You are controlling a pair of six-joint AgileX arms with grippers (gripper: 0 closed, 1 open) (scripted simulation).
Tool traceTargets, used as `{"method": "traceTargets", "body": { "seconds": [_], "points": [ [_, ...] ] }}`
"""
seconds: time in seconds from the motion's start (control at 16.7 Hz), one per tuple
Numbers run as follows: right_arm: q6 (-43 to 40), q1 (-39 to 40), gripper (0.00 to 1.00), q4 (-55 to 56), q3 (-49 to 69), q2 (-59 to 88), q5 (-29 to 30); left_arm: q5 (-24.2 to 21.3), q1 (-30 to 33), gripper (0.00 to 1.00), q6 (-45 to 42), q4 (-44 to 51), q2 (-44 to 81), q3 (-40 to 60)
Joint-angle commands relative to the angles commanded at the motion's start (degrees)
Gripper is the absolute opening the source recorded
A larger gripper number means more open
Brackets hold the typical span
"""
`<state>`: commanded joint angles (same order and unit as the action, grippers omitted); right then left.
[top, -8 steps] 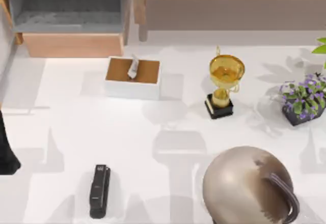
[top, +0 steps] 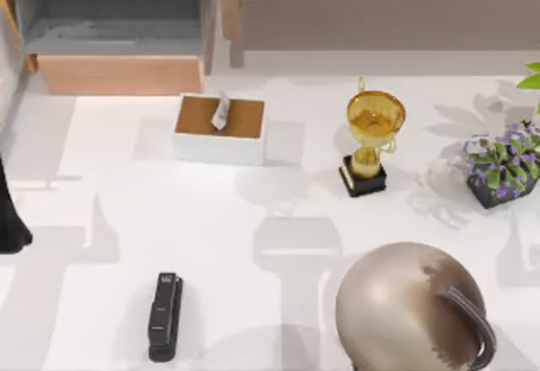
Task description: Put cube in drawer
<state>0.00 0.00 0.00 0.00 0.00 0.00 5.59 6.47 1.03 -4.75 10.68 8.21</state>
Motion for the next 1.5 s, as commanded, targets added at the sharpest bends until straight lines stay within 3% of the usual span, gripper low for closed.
{"method": "traceTargets", "body": {
  "seconds": [0.42,0.96,1.26,1.5],
  "points": [
    [0.0,0.0,1.00,0.0,0.0,0.0,0.0,14.4,14.5,1.00,0.8,-12.9,35.3,23.7],
    [0.0,0.0,1.00,0.0,0.0,0.0,0.0,33.7,32.5,1.00,-0.6,-30.1,94.0,69.6],
    [0.0,0.0,1.00,0.0,0.0,0.0,0.0,39.8,39.7,1.00,-1.7,-33.9,119.2,86.8],
    [0.0,0.0,1.00,0.0,0.0,0.0,0.0,41.7,43.3,1.00,-1.9,-34.9,129.1,93.1]
  ]
}}
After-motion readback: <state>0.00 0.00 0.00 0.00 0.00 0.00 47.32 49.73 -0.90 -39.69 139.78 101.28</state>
